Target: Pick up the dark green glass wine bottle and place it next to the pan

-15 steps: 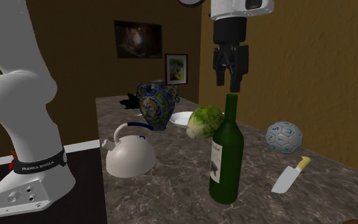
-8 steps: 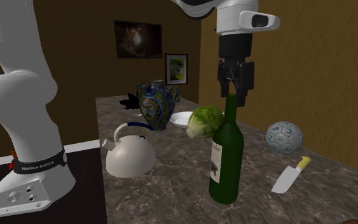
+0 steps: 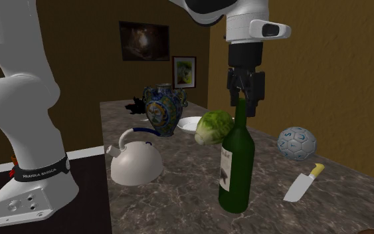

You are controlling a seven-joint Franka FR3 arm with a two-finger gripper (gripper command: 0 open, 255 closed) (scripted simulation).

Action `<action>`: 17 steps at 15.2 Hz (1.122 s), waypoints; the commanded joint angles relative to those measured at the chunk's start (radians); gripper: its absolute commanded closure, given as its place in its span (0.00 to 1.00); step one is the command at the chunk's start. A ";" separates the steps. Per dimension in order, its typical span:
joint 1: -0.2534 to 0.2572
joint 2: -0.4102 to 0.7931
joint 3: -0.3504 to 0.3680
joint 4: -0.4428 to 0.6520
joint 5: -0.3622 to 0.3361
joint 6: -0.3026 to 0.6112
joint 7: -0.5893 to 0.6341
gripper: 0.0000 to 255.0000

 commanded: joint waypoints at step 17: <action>0.001 -0.018 0.000 0.061 -0.010 -0.077 0.010 1.00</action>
